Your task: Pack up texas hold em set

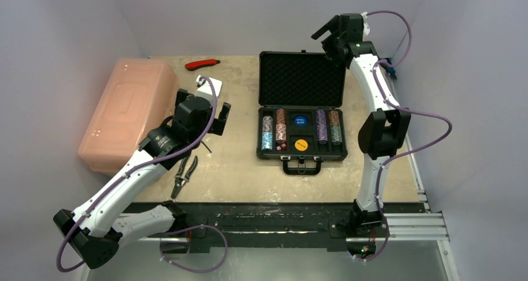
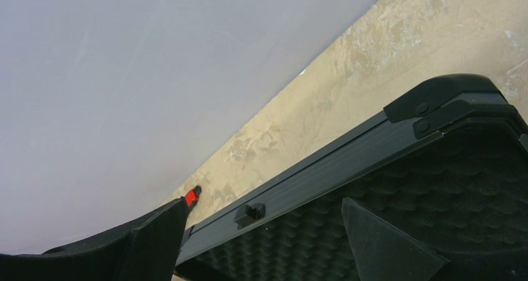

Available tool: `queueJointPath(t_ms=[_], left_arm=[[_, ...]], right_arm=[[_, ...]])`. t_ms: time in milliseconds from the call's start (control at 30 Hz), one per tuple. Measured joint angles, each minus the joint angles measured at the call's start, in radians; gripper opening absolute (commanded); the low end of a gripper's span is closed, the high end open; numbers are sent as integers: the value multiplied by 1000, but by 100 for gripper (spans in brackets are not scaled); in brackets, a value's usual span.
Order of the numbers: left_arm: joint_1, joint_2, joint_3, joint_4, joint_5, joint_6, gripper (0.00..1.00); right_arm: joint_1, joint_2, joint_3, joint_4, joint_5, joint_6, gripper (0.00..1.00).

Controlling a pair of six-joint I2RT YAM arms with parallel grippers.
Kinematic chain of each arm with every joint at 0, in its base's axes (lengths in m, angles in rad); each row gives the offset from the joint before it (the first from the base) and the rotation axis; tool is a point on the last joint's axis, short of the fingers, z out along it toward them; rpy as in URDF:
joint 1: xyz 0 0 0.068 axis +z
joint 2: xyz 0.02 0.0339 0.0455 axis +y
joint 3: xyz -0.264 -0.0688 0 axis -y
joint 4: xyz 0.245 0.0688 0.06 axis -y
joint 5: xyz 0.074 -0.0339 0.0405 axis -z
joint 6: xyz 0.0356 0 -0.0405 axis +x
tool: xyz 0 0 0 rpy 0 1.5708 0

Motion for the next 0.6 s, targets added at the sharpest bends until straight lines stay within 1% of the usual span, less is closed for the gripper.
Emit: queueJointPath(t_ms=[200, 433, 600], left_arm=[[0, 0, 0, 0, 0, 0, 98], [0, 0, 0, 0, 8, 0, 97], [0, 0, 0, 0, 8, 0, 97]], right_arm=[[-4, 16, -2, 1, 1, 19, 99], [-4, 2, -63, 15, 17, 24, 99], [-5, 2, -74, 14, 47, 24, 99]])
